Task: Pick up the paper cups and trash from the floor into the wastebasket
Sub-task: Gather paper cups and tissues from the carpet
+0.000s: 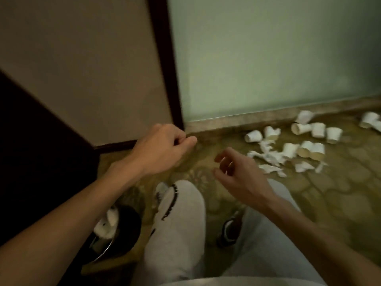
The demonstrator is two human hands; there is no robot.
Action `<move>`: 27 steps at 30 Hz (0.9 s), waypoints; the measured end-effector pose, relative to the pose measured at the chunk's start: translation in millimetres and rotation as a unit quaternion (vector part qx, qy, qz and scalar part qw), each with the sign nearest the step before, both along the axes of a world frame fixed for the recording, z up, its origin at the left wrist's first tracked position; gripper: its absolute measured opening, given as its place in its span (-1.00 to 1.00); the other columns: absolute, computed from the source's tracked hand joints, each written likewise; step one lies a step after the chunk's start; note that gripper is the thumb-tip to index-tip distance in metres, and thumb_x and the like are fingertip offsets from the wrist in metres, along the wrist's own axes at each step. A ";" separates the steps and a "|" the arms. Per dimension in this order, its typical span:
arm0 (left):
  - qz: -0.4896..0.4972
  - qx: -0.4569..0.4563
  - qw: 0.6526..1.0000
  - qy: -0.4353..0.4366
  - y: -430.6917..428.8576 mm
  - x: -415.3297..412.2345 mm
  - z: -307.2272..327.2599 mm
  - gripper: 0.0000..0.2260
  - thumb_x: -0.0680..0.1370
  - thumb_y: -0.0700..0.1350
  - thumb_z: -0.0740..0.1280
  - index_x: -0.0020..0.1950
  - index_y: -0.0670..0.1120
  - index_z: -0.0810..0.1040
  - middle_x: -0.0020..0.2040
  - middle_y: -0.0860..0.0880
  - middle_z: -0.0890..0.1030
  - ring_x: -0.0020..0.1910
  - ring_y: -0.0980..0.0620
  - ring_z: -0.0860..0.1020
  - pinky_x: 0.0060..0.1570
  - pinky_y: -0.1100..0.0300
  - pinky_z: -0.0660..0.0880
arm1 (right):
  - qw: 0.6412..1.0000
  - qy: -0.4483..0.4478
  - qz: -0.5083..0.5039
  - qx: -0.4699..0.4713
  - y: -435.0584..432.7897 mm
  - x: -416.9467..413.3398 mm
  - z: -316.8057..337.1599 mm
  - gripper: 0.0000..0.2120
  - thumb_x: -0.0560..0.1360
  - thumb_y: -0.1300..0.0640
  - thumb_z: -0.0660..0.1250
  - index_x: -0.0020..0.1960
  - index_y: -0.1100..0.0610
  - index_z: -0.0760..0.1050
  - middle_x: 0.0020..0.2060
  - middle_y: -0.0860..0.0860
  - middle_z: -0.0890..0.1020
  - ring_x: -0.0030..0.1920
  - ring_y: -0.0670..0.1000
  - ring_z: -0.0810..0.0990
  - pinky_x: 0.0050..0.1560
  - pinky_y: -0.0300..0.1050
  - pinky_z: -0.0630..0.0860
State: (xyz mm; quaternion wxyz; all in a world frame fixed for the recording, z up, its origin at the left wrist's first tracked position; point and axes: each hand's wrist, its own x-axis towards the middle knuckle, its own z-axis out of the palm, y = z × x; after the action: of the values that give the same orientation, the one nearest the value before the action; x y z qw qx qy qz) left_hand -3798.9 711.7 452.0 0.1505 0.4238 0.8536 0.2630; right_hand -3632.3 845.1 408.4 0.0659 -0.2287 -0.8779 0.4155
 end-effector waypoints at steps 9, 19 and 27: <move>-0.213 -0.145 0.964 -0.063 233.2 43.3 -131.7 -0.62 0.59 0.14 0.29 -0.39 0.03 0.42 -0.45 0.09 0.44 -0.43 0.16 0.43 -0.37 0.15 0.34 | 0.940 -0.032 -0.324 -0.098 150.0 128.2 -115.1 -0.83 0.55 0.09 0.36 -0.11 -0.16 0.44 -0.23 -0.13 0.59 -0.21 -0.19 0.57 -0.25 -0.26 0.55; -0.374 -0.322 0.846 -0.203 373.4 68.2 -327.0 -0.86 0.62 0.06 0.28 0.01 0.03 0.58 -0.19 0.04 0.61 -0.24 0.13 0.57 -0.26 0.21 0.54 | 0.764 -0.177 -0.544 -0.298 208.5 162.5 -300.7 -0.90 0.56 0.00 0.33 0.06 -0.10 0.44 -0.04 -0.15 0.55 -0.08 -0.19 0.52 -0.25 -0.29 0.39; -0.390 -0.359 0.786 -0.319 409.0 112.6 -475.3 -0.77 0.64 0.01 0.27 0.27 0.05 0.55 -0.02 -0.05 0.64 -0.13 -0.04 0.67 -0.20 0.09 0.65 | 0.685 -0.213 -0.622 -0.314 234.6 152.8 -434.0 -0.51 0.56 -0.06 0.35 0.41 0.09 0.36 0.30 0.04 0.50 0.16 -0.01 0.53 0.08 -0.09 0.49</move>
State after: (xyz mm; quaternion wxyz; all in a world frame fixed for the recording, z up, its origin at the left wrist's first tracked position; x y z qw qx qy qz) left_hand -3686.3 1120.6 -23.3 0.6449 0.5283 0.5517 -0.0234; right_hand -3479.5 1079.7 -25.5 0.0450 -0.8119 -0.3429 0.4703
